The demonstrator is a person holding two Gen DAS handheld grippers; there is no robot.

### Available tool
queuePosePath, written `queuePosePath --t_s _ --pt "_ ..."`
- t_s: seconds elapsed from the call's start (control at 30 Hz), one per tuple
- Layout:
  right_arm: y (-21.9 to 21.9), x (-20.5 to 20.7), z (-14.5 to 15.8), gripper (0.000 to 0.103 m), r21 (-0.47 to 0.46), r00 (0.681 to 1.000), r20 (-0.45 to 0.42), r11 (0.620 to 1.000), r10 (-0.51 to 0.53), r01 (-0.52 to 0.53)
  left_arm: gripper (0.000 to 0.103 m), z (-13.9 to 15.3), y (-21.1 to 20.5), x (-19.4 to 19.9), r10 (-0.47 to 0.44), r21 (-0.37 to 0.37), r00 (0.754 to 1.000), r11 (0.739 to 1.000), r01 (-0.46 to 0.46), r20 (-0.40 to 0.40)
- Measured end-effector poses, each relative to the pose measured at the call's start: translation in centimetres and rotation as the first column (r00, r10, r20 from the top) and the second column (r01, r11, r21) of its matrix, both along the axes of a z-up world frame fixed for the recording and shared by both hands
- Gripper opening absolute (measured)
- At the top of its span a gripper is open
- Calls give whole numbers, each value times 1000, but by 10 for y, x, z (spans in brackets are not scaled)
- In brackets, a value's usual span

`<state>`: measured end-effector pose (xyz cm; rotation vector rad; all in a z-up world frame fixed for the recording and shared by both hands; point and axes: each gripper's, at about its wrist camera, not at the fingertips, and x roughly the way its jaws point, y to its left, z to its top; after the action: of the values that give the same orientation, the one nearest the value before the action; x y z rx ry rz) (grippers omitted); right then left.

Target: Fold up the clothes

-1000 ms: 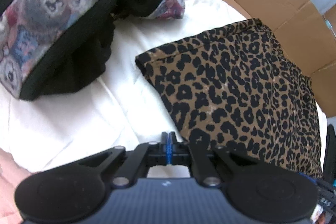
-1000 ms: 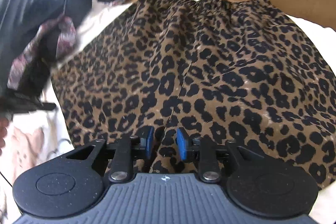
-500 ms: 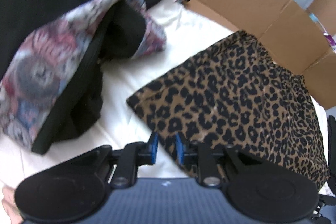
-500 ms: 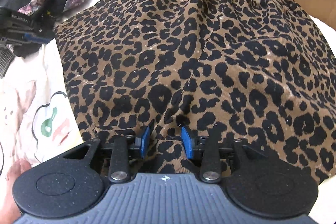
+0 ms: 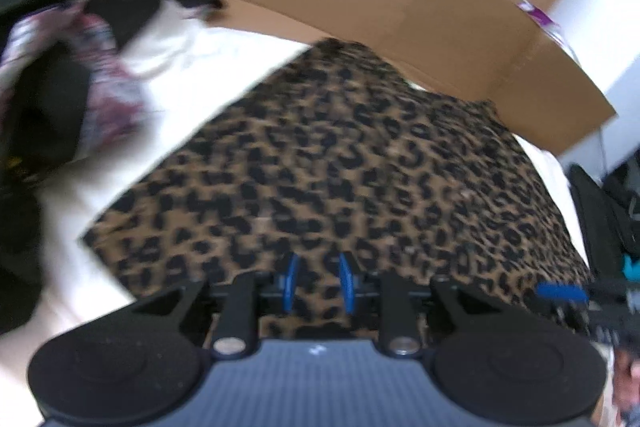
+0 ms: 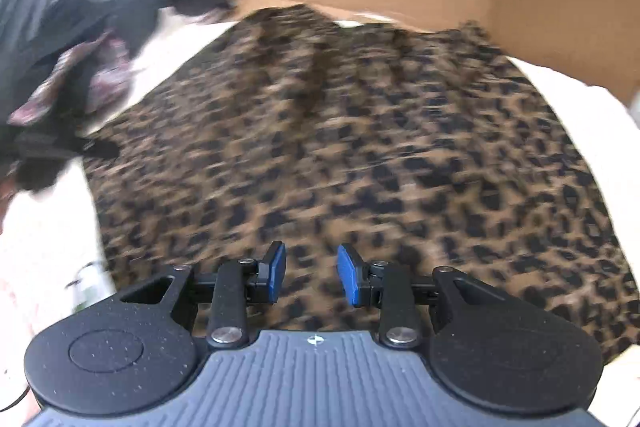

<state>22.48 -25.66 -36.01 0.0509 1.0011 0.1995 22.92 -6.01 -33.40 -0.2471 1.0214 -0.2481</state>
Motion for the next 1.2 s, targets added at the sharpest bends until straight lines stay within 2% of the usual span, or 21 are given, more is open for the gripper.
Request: queuePosePath --t_s 0.13,0.27,0.33,0.4,0.47,0.53,0.6,0.67,0.77,0.9,1.03,1.13,1.2 --pt "-9 10 -11 36 -93 999 37 995 -36 39 25 -8 -29 3 -71 38 997 997 70 20" --pt "-13 18 -14 36 -119 995 74 991 -59 68 26 -13 -55 11 -131 45 990 991 129 52" --pt "-14 21 -20 36 -152 997 65 987 -39 48 28 -18 -67 15 -177 67 982 983 173 58" --pt "-20 24 -31 35 -205 999 36 978 -40 46 28 -29 -73 20 -204 91 979 975 201 27" --pt "-34 23 -41 35 -214 997 2 974 -76 74 26 -40 -70 24 -191 117 982 975 190 -8" --pt "-48 18 -44 34 -191 995 -4 977 -98 96 23 -43 -61 23 -179 130 984 975 179 -10" --pt "-53 14 -44 35 -258 994 -1 960 -112 108 21 -42 -52 20 -165 149 986 975 165 -14" --pt "-61 13 -41 34 -279 989 -3 950 -149 143 20 -39 -43 19 -134 154 991 979 135 -20" --pt "-69 20 -35 34 -221 987 19 962 -160 160 20 -30 -32 24 -73 137 997 988 73 -5" --pt "-63 41 -26 34 -190 987 55 969 -151 159 20 -17 -38 41 -65 138 997 989 58 48" --pt "-48 65 -27 34 -183 991 83 976 -103 116 20 -6 -57 63 -118 122 988 987 106 99" --pt "-50 80 -39 34 -132 987 56 979 -151 157 22 -7 -74 77 -156 105 981 984 144 118" --pt "-58 84 -45 33 -89 983 41 979 -181 184 29 -18 -81 82 -185 88 977 980 176 104"
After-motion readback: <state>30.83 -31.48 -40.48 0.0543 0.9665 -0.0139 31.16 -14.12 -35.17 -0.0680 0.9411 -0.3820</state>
